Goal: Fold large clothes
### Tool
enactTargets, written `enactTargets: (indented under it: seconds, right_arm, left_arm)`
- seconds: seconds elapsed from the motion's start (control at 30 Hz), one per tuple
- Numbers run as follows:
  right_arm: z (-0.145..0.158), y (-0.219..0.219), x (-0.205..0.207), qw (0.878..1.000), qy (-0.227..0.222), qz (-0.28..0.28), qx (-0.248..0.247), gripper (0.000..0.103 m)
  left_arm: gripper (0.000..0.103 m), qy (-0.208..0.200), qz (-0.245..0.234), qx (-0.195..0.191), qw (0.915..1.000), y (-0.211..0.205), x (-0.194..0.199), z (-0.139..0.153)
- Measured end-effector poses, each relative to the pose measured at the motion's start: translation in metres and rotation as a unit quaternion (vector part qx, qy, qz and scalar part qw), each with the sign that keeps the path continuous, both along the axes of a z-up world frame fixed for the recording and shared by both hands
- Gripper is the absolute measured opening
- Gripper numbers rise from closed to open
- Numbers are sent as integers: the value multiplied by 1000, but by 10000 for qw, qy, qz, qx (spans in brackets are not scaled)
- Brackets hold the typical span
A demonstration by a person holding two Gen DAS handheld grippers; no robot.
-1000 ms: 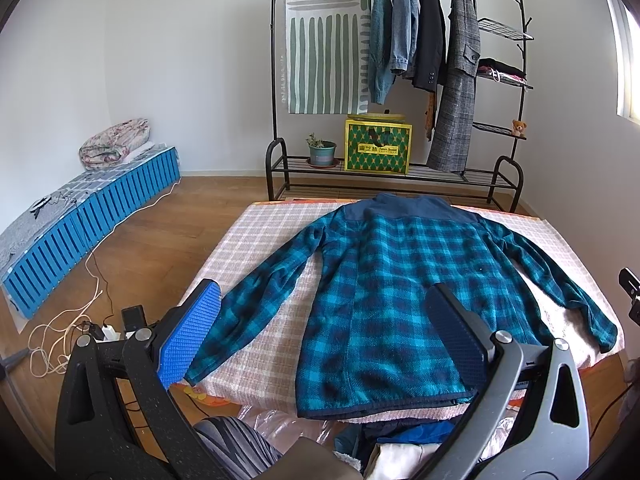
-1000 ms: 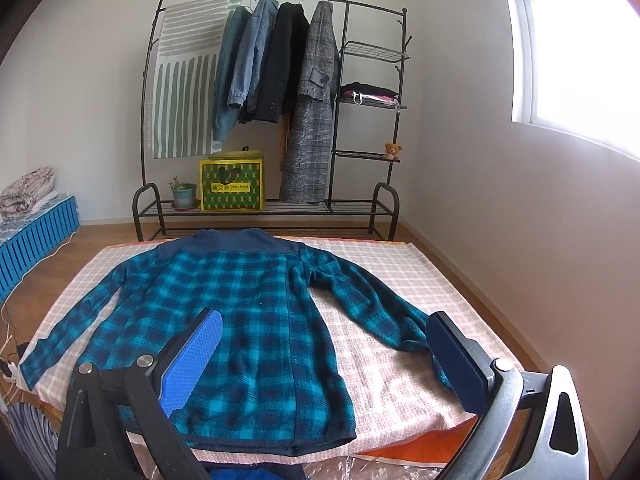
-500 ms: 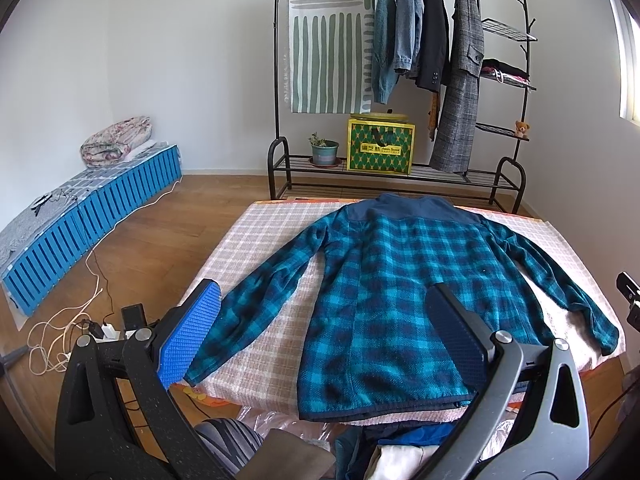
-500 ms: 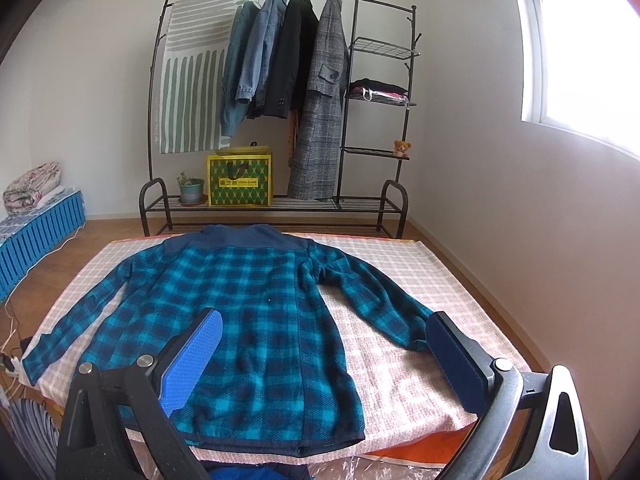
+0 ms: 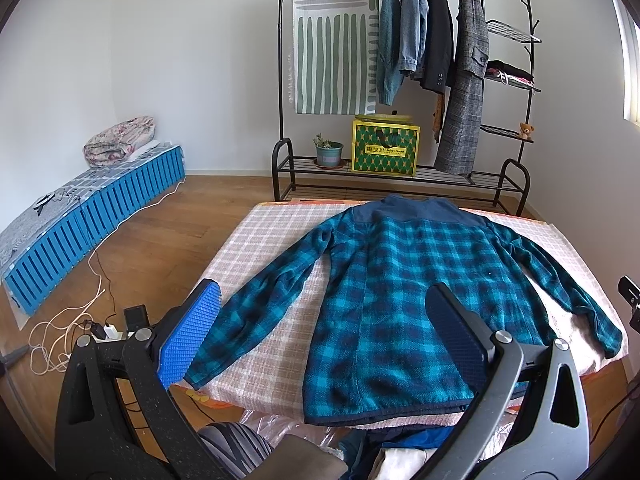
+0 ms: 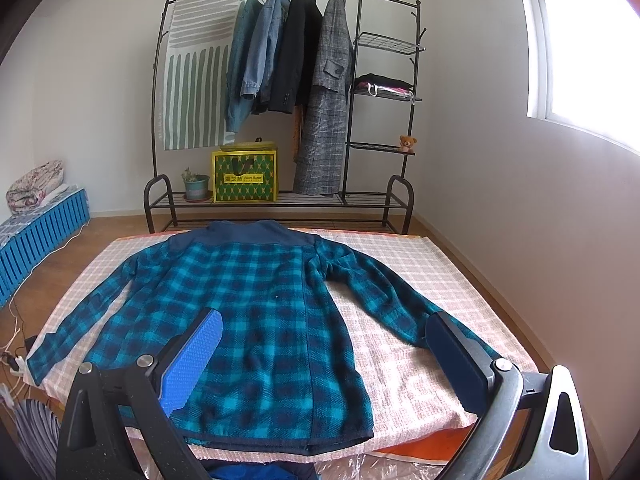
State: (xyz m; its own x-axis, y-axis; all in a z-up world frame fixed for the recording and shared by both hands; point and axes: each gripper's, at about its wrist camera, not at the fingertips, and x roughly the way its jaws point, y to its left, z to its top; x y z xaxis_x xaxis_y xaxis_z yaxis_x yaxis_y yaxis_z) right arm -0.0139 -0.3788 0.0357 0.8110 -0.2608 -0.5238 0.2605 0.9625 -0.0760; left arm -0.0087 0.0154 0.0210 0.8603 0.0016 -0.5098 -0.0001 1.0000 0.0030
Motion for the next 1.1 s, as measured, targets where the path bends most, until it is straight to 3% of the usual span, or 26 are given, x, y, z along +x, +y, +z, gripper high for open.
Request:
enactTargets:
  seconds: [0.5,0.87,1.1]
  right_arm:
    - [3,1,6,9999,37,-104,25,103]
    - [3,11,18,10000,48,-7,-38,103]
    - [3,17,31,9999,100,58,-16,103]
  left_arm:
    - [103,10,-1,29,10000,0,-1,-2]
    - [103,82,44,-67,9999,13,29,-22]
    - [103,32,181,116,9998,32,47,-31]
